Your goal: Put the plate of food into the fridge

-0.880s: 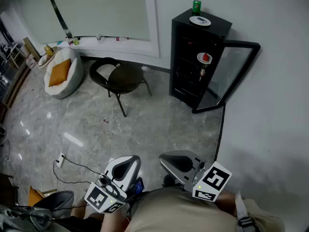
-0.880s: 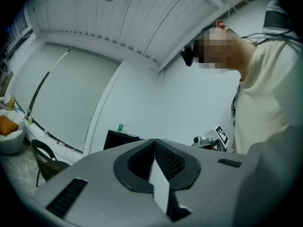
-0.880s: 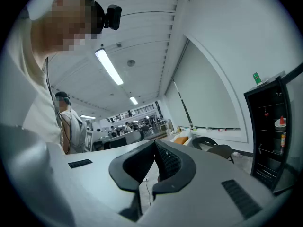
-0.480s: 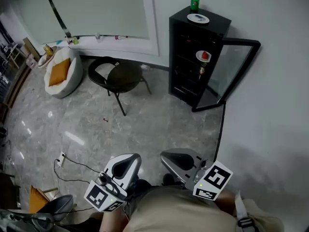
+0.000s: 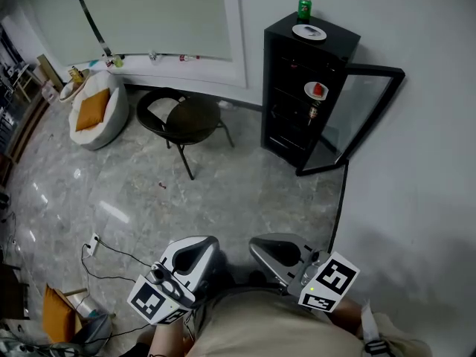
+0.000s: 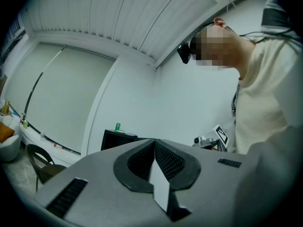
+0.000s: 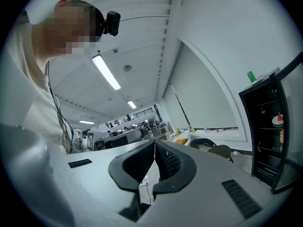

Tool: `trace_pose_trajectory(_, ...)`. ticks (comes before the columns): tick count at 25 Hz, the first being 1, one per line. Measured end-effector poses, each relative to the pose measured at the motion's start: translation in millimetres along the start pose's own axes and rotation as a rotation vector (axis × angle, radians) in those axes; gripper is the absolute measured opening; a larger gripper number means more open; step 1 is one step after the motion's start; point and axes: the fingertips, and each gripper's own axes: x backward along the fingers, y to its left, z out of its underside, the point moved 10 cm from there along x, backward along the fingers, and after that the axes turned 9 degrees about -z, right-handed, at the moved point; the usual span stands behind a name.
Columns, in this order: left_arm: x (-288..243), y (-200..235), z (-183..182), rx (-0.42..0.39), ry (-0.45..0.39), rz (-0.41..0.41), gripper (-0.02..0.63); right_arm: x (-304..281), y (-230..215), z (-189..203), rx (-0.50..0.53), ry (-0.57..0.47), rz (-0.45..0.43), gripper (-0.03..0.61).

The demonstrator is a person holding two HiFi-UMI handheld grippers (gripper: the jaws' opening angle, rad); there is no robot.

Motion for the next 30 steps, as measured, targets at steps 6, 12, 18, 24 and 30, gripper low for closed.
trace_pose_trajectory(6, -25, 20, -1, 0.004, -0.009, 0.053, 0.009, -8, -15, -7, -0.005, 0.005, 0.036, 0.02)
trace_pose_trajectory(12, -37, 64, 1, 0.014, 0.019, 0.089, 0.009, -41, -40, -9, -0.02, 0.019, 0.073, 0.02)
trace_pose_trajectory(18, -41, 125, -9, 0.025, 0.025, 0.103, 0.009, -93, -63, -20, -0.008, 0.017, 0.084, 0.02)
trace_pose_trajectory(24, -60, 182, -19, 0.018, 0.001, 0.166, 0.009, -136, -87, -30, 0.001, 0.035, 0.132, 0.02)
trace_pose_trajectory(30, -71, 229, -15, 0.058, -0.012, 0.219, 0.009, -175, -106, -36, 0.017, 0.062, 0.192, 0.02)
